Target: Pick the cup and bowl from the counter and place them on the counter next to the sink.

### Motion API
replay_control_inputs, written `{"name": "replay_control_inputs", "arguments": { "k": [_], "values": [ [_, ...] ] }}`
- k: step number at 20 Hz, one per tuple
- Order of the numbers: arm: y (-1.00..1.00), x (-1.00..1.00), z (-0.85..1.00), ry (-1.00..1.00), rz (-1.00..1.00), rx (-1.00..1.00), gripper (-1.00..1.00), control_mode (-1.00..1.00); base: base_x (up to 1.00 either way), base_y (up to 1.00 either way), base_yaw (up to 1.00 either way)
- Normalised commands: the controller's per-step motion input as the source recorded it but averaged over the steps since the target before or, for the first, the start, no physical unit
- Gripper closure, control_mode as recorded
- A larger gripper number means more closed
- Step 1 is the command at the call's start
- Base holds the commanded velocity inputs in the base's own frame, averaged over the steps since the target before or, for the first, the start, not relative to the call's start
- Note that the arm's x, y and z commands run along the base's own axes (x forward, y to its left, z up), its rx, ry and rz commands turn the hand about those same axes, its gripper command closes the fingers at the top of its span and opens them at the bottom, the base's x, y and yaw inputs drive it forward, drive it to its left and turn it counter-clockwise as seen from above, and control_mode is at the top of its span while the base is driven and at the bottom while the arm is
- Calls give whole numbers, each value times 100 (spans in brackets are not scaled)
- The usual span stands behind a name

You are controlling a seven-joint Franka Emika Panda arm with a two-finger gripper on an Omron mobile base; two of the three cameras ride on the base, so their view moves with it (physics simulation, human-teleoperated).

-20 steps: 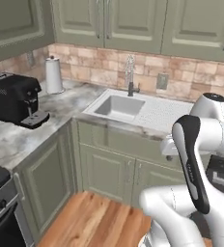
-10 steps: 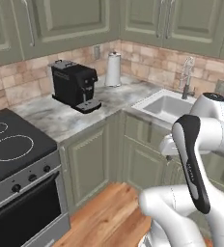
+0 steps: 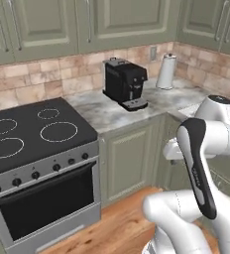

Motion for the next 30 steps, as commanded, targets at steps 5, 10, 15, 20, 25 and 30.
{"name": "replay_control_inputs", "arguments": {
  "k": [5,10,15,20,25,30],
  "values": [
    [0,0,0,0,0,0,-100,100,-11,86,24],
    [0,0,0,0,0,0,-100,100,-2,100,12],
    [0,0,0,0,0,0,-100,100,0,100,9],
    [0,0,0,0,0,0,-100,100,12,82,22],
    [0,0,0,0,0,0,-100,100,34,44,30],
    [0,0,0,0,0,0,-100,100,53,16,30]
  ]
}}
